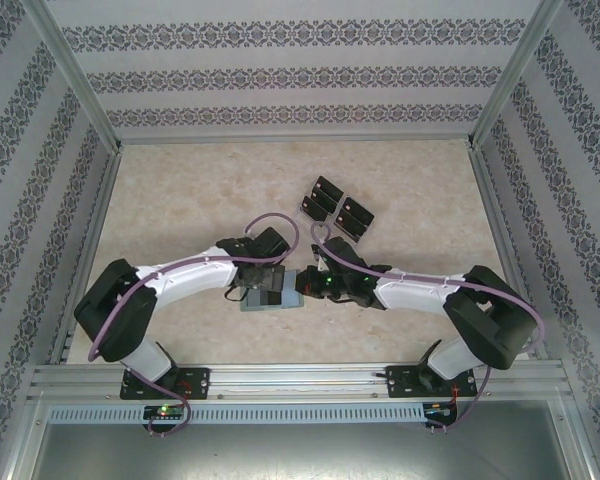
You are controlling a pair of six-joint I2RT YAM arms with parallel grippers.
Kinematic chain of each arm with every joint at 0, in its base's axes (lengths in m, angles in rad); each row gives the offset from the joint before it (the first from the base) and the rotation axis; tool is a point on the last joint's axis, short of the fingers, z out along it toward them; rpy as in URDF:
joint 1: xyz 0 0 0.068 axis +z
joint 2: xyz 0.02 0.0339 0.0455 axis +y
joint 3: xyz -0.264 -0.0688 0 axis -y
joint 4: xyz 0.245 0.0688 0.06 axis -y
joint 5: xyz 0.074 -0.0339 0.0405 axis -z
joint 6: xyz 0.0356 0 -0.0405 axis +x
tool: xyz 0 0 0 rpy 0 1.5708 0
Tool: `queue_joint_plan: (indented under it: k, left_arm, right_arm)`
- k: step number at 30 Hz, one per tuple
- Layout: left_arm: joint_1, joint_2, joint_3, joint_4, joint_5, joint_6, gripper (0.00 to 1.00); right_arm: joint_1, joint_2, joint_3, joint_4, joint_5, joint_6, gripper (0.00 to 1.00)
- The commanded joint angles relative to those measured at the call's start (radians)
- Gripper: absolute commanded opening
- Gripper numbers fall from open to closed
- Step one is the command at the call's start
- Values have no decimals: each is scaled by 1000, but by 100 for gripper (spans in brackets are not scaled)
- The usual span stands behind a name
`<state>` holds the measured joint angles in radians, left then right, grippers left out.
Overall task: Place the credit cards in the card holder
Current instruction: Insert the credit card into the card slot.
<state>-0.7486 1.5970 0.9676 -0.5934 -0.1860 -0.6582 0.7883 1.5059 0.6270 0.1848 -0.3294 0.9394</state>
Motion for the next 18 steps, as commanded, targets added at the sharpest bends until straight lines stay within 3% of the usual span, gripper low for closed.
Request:
queue_joint_plan:
  k: [1,18]
  left_arm:
    - [-24,25,32,12,5,-1,100]
    - [-63,110,39,42,5,-42,100]
  right_arm:
    - [11,34,-34,62,7,14,0]
    - [14,131,-102,214,-5,85,0]
